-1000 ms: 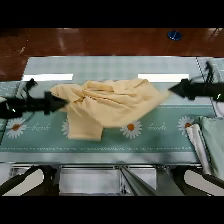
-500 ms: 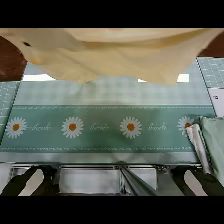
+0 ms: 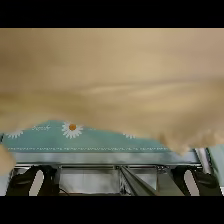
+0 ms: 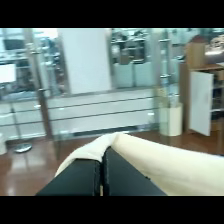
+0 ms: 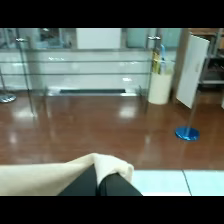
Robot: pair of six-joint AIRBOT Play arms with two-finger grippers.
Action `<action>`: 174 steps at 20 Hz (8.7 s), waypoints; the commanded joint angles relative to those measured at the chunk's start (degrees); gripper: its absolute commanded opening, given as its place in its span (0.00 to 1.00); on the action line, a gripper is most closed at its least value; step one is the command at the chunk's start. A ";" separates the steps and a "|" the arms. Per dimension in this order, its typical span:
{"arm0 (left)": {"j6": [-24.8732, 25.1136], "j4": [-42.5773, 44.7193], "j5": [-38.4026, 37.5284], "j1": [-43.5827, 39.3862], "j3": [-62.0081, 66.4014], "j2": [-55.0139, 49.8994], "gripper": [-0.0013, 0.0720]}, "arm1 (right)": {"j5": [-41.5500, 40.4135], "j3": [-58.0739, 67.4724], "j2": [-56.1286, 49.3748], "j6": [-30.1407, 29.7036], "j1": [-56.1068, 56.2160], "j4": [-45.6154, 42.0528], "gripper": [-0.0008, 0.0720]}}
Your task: Fold the shirts.
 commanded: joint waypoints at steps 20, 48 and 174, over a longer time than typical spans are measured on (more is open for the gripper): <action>-17.57 16.79 10.71 -13.14 -23.23 -51.71 0.04 | -25.57 -36.70 -41.72 -16.11 0.09 22.47 0.04; -6.64 1.18 -15.32 -8.13 -15.69 -74.34 0.71 | -10.88 -35.82 -61.94 -9.57 1.44 12.90 0.58; -3.17 -36.57 6.27 -60.89 -9.27 -85.20 0.04 | -3.54 -52.04 -4.42 -8.52 1.88 27.45 0.04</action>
